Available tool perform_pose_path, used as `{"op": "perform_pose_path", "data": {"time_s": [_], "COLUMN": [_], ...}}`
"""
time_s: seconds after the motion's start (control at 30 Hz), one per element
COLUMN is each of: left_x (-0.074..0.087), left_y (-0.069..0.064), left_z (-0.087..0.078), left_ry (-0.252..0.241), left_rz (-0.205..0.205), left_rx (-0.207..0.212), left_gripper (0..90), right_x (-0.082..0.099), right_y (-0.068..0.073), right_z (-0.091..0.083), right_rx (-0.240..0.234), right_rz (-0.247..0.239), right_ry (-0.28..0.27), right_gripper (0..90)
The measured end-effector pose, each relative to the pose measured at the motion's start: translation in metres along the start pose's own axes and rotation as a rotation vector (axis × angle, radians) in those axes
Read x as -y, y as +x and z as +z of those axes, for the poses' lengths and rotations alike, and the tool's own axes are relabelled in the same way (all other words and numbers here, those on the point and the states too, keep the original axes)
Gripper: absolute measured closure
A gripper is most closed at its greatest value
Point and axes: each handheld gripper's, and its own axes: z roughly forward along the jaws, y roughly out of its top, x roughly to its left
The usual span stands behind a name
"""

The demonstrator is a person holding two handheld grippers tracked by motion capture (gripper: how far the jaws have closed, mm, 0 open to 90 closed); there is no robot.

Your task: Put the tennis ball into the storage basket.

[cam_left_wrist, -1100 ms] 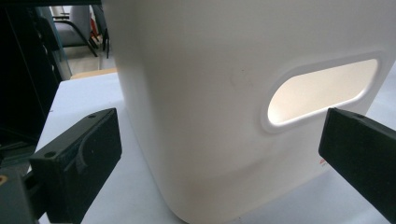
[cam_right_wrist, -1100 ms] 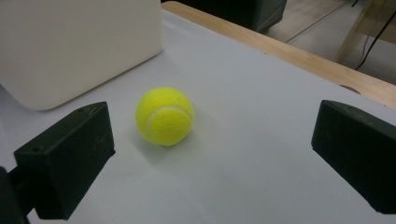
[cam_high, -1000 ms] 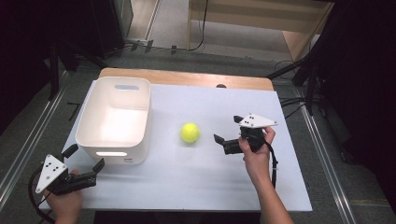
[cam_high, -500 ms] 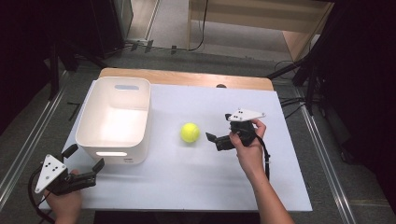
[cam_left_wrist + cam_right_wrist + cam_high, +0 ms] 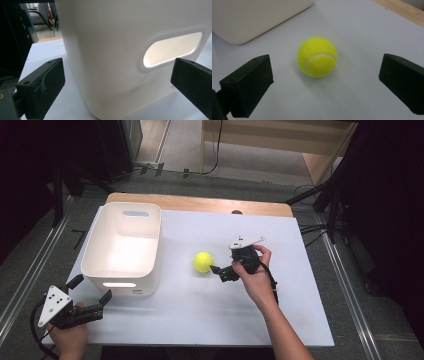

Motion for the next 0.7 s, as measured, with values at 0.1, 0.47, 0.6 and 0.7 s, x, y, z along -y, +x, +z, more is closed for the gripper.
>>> {"op": "perform_pose_path", "data": {"time_s": [0.1,0.47,0.6,0.7], "left_x": [0.0,0.0,0.0,0.0], "left_y": [0.0,0.0,0.0,0.0], "left_z": [0.0,0.0,0.0,0.0], "left_ry": [0.0,0.0,-0.003,-0.005], "left_rz": [0.003,0.001,-0.002,-0.003], "left_rx": [0.002,0.002,0.002,0.003], "left_gripper": [0.0,0.0,0.0,0.0], "right_x": [-0.004,-0.013,-0.016,-0.018], "right_y": [0.003,0.008,0.009,0.009], "right_z": [0.007,0.022,0.028,0.03], "right_rx": [-0.017,-0.05,-0.057,-0.06], "right_rz": [-0.007,-0.024,-0.033,-0.035], "right_ry": [0.029,0.071,0.09,0.099], "right_gripper": [0.0,0.0,0.0,0.0]}}
